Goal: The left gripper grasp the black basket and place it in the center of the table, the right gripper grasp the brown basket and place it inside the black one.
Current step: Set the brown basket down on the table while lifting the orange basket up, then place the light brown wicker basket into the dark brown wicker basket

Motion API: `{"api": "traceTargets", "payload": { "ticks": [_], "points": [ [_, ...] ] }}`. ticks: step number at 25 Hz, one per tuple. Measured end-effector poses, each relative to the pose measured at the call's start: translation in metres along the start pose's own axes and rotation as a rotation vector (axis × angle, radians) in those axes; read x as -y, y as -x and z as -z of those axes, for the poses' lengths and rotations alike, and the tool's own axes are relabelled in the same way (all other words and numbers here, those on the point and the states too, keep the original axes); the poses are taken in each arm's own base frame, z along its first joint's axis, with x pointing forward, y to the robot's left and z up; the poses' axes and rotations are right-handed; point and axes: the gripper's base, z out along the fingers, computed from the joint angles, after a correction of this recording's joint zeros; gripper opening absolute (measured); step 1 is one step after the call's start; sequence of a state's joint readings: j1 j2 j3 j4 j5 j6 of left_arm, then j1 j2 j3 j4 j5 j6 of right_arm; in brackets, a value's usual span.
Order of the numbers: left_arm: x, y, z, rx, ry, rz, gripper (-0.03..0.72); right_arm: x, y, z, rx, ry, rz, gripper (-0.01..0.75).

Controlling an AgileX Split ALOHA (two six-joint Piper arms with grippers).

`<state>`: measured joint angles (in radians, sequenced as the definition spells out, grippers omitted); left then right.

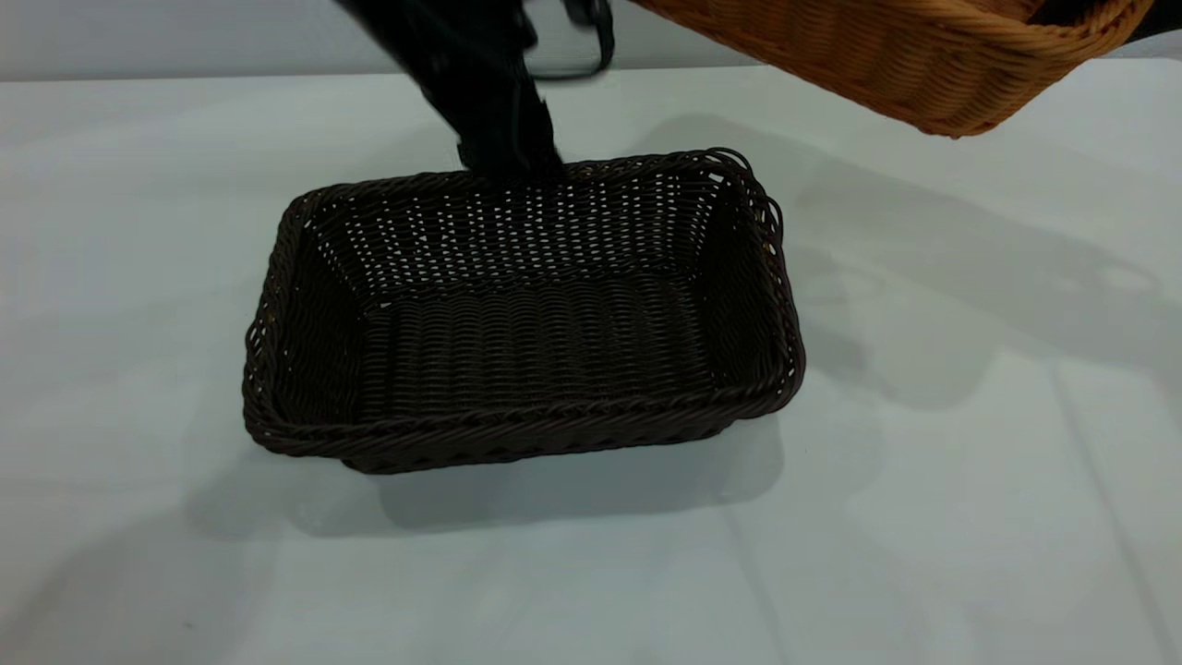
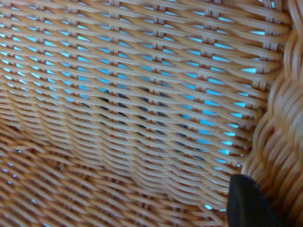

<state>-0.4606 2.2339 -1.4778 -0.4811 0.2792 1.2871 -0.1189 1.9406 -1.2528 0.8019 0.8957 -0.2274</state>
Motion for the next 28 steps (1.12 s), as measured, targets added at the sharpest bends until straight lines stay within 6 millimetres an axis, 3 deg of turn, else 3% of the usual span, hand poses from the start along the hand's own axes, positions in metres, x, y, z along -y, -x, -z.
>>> {"api": "traceTargets", "payload": {
  "ticks": [6,10,14,17,21,25,28],
  "points": [
    [-0.012,0.008,0.068,0.016,-0.085,0.028,0.462,-0.008,0.018,0.014,0.074,-0.068,0.080,0.110],
    [-0.024,0.013,0.137,0.056,-0.059,0.069,0.426,-0.014,0.026,0.024,0.094,-0.101,0.106,0.110],
    [-0.030,0.021,0.215,0.135,0.070,0.054,0.386,-0.023,0.018,0.019,0.031,-0.093,0.136,0.110],
    [-0.026,0.030,0.265,0.206,0.180,0.033,0.375,-0.040,0.003,0.002,-0.064,-0.087,0.222,0.110],
    [-0.015,0.037,0.312,0.281,0.277,0.030,0.372,-0.066,-0.024,-0.040,-0.198,-0.085,0.346,0.110],
    [-0.006,0.040,0.336,0.322,0.309,0.061,0.372,-0.081,-0.052,-0.083,-0.321,-0.091,0.464,0.110],
    [-0.003,0.039,0.340,0.326,0.297,0.088,0.372,-0.088,-0.068,-0.108,-0.373,-0.094,0.542,0.110]
  ]
}}
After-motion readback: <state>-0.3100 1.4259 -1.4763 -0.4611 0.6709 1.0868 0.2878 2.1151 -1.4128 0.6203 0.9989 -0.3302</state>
